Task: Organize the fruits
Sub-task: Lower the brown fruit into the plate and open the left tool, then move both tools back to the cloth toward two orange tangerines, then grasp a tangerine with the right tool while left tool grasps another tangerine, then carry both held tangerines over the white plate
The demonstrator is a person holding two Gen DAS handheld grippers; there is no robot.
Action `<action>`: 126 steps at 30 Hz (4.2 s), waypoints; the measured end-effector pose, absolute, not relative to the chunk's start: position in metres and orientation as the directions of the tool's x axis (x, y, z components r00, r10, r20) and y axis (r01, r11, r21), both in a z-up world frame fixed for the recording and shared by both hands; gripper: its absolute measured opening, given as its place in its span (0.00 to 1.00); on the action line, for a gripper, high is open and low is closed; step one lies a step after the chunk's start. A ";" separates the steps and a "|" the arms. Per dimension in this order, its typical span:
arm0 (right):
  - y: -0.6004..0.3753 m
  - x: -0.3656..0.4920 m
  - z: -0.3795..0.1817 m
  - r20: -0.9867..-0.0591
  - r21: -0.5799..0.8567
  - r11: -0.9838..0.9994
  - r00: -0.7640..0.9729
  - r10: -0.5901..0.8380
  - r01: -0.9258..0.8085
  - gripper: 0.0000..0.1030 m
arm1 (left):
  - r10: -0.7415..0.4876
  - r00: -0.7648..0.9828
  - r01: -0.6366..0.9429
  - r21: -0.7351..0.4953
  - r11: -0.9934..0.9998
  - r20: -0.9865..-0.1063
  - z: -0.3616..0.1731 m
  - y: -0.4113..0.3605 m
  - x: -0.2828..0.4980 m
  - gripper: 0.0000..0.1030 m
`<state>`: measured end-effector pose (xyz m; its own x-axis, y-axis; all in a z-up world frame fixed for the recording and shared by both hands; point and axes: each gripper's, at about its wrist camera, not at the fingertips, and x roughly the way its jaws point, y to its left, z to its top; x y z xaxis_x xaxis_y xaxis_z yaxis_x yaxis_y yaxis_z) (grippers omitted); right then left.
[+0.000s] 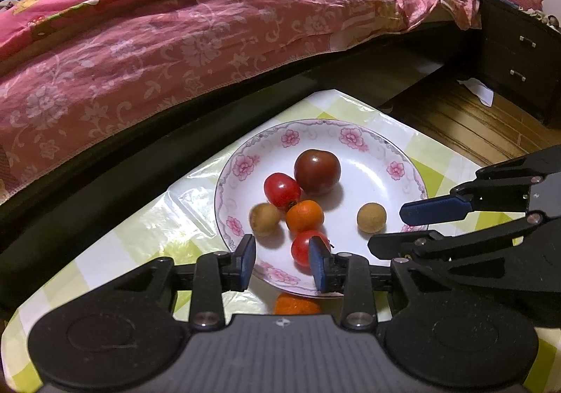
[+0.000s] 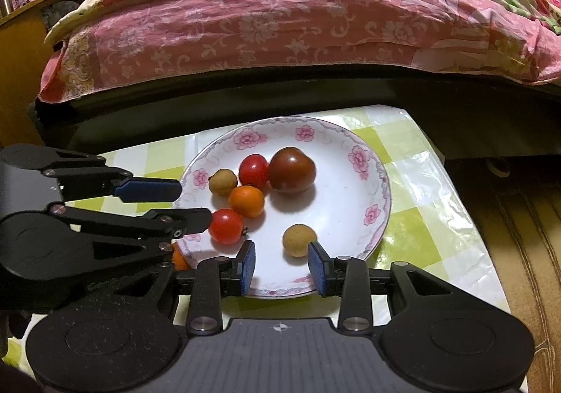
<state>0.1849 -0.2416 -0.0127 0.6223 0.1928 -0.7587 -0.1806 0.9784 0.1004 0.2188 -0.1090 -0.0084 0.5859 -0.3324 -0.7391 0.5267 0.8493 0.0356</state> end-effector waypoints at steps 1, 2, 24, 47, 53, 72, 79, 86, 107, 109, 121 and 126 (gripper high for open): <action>-0.240 0.184 -0.012 -0.758 0.098 0.978 0.623 0.193 -0.183 0.31 | -0.332 0.587 0.526 0.037 0.849 -0.738 -0.008 -0.108 0.218 0.40; -0.239 0.183 -0.012 -0.758 0.098 0.977 0.623 0.195 -0.187 0.31 | -0.332 0.587 0.526 0.036 0.850 -0.738 -0.008 -0.107 0.218 0.40; -0.215 0.167 -0.009 -0.761 0.099 0.960 0.602 0.242 -0.260 0.34 | -0.324 0.593 0.535 0.059 0.843 -0.737 -0.001 -0.081 0.196 0.41; -0.188 0.150 -0.019 -0.789 0.146 0.927 0.524 0.320 -0.346 0.35 | -0.316 0.564 0.546 0.057 0.836 -0.762 -0.009 -0.036 0.175 0.46; -0.172 0.155 -0.031 -0.804 0.165 0.914 0.486 0.342 -0.370 0.35 | -0.301 0.564 0.521 0.049 0.852 -0.769 -0.012 -0.024 0.179 0.46; -0.208 0.137 -0.027 -0.841 0.157 0.952 0.470 0.269 -0.264 0.24 | -0.369 0.478 0.602 -0.009 0.798 -0.797 -0.036 -0.080 0.191 0.47; -0.232 0.136 -0.031 -0.848 0.172 0.961 0.464 0.256 -0.216 0.24 | -0.371 0.484 0.602 -0.007 0.799 -0.792 -0.048 -0.098 0.199 0.49; -0.239 0.139 -0.030 -0.847 0.181 0.959 0.461 0.264 -0.217 0.24 | -0.369 0.498 0.591 -0.004 0.807 -0.785 -0.049 -0.105 0.200 0.43; -0.235 0.139 -0.032 -0.849 0.024 0.972 0.509 0.143 -0.234 0.25 | -0.336 0.518 0.639 0.094 0.763 -0.787 -0.048 -0.111 0.167 0.42; -0.234 0.139 -0.033 -0.849 0.018 0.972 0.510 0.140 -0.236 0.25 | -0.338 0.519 0.636 0.092 0.766 -0.785 -0.049 -0.110 0.166 0.42; -0.234 0.137 -0.033 -0.848 0.013 0.971 0.512 0.137 -0.239 0.25 | -0.340 0.511 0.616 0.061 0.785 -0.789 -0.047 -0.104 0.166 0.42; -0.235 0.138 -0.033 -0.850 0.018 0.972 0.508 0.139 -0.236 0.24 | -0.340 0.510 0.612 0.056 0.789 -0.790 -0.047 -0.104 0.165 0.41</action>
